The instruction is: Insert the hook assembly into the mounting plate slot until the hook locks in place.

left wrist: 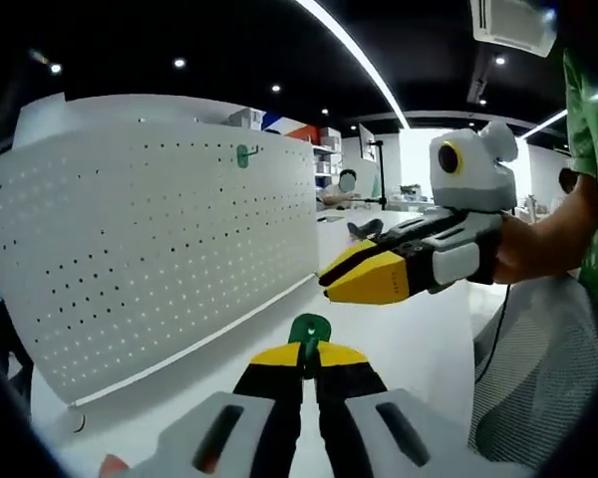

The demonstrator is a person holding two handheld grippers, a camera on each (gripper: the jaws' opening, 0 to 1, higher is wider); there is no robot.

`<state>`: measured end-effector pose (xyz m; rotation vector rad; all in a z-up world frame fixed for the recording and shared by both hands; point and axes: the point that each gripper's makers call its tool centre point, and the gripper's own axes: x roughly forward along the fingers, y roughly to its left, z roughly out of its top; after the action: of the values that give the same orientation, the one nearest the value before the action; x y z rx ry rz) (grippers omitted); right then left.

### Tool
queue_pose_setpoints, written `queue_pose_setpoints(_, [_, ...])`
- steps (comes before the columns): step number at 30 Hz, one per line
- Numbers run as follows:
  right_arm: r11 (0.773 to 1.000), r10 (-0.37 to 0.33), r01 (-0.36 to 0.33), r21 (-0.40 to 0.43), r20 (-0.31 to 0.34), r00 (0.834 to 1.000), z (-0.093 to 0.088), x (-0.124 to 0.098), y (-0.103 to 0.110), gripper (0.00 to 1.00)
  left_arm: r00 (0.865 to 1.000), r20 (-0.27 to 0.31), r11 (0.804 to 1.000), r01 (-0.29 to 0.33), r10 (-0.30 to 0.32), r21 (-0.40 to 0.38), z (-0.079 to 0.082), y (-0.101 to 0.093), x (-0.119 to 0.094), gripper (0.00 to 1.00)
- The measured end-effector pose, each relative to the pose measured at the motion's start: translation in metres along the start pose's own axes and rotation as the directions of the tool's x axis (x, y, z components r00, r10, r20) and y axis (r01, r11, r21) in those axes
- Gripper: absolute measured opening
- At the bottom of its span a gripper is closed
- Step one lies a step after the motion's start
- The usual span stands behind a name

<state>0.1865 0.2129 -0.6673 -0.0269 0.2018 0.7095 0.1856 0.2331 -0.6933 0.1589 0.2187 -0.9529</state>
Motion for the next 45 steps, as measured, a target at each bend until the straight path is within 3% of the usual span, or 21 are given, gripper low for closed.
queue_pose_setpoints(16, [0.999, -0.004, 0.005, 0.049, -0.021, 1.000, -0.004, 0.004, 0.000, 0.02, 0.999, 0.036, 0.999, -0.021, 0.022, -0.033, 0.013, -0.002, 0.004, 0.04])
queue_pose_setpoints(25, [1.000, 0.001, -0.001, 0.007, -0.020, 1.000, 0.000, 0.002, 0.006, 0.00, 1.000, 0.015, 1.000, -0.012, 0.012, -0.018, 0.011, -0.007, 0.005, 0.04])
queue_pose_setpoints(45, [0.999, -0.018, 0.018, 0.026, -0.013, 1.000, 0.002, -0.001, -0.002, 0.00, 1.000, 0.017, 1.000, -0.014, 0.014, -0.017, 0.016, -0.009, 0.010, 0.03])
